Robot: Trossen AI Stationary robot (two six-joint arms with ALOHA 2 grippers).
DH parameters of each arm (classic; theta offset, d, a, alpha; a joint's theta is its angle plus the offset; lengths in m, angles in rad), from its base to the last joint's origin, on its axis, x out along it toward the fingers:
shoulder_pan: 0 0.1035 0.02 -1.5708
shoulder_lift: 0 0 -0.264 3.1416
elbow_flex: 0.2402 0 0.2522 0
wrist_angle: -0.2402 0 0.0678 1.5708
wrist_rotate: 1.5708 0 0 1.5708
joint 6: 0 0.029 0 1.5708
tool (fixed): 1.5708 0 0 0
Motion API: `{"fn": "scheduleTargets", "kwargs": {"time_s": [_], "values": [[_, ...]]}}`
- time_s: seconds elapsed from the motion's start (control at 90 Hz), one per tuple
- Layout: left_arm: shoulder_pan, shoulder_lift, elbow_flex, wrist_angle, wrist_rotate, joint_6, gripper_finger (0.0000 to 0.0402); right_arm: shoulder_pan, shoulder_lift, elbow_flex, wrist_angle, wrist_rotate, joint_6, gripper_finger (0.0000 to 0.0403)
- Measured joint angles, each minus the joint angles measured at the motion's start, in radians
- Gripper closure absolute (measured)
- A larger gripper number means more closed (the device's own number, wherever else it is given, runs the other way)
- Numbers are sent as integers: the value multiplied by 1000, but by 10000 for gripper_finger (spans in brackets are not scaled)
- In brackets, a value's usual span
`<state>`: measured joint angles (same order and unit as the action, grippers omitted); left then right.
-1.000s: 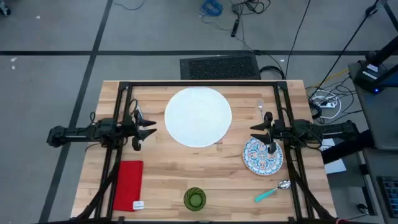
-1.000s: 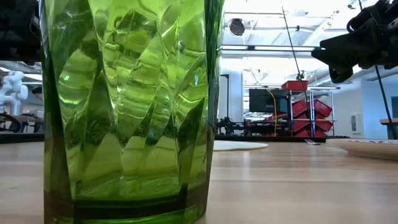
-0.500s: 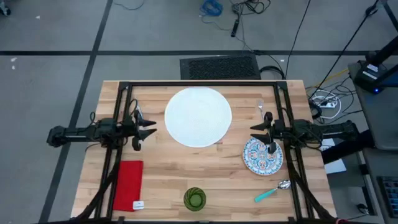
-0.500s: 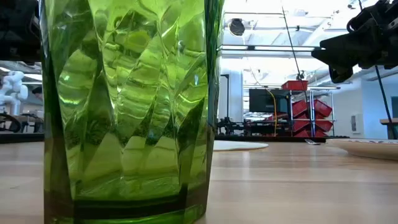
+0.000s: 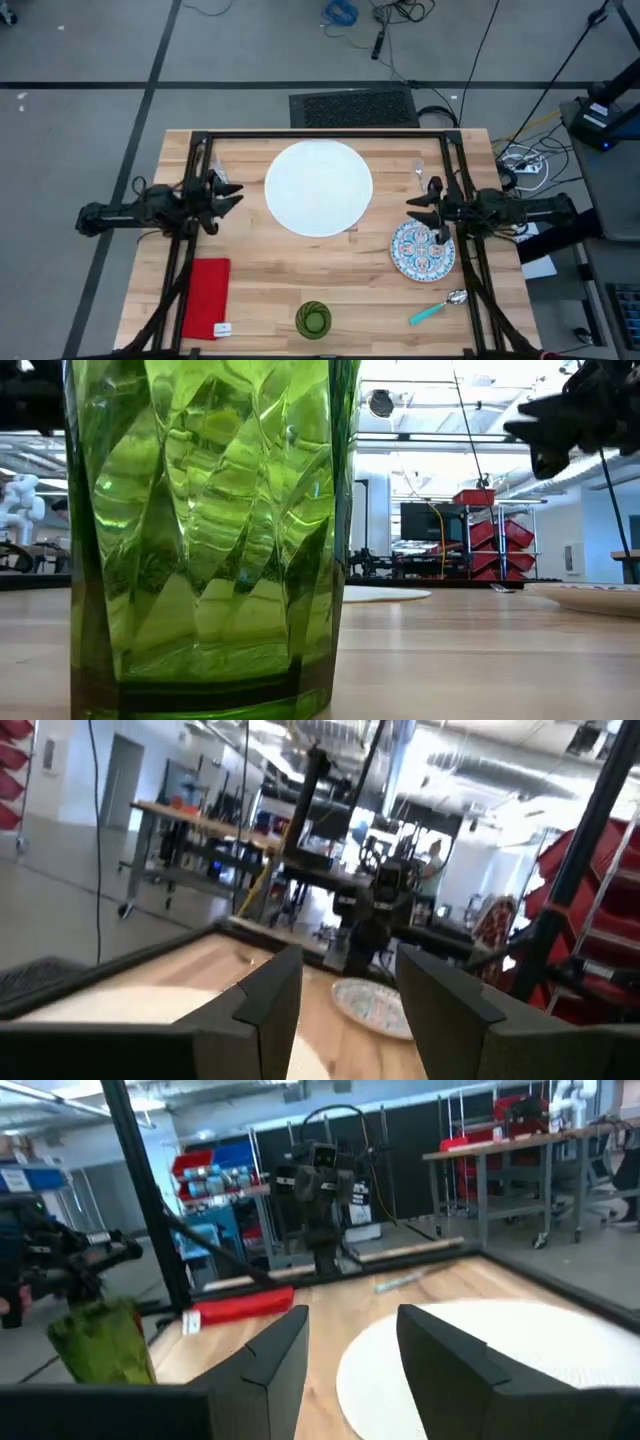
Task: Set table place
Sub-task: Move the white table mat to the center of the table
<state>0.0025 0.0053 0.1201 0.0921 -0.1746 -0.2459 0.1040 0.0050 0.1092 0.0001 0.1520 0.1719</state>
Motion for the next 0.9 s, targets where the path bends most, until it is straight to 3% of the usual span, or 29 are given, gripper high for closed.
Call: {"fn": "scheduleTargets", "kwargs": {"time_s": [0.178, 0.456, 0.744, 0.9], "values": [[0, 82, 101, 5, -8, 4, 253, 0, 36, 168, -223, -1, -8, 261], [0, 369, 361, -42, -9, 128, 253, 0, 184, 552, -485, 4, -53, 261], [0, 651, 753, -89, 18, 262, 253, 0, 432, 915, -566, 5, -133, 261], [-13, 797, 1017, -268, 43, 278, 253, 0, 575, 1084, -580, 5, -161, 261]]}}
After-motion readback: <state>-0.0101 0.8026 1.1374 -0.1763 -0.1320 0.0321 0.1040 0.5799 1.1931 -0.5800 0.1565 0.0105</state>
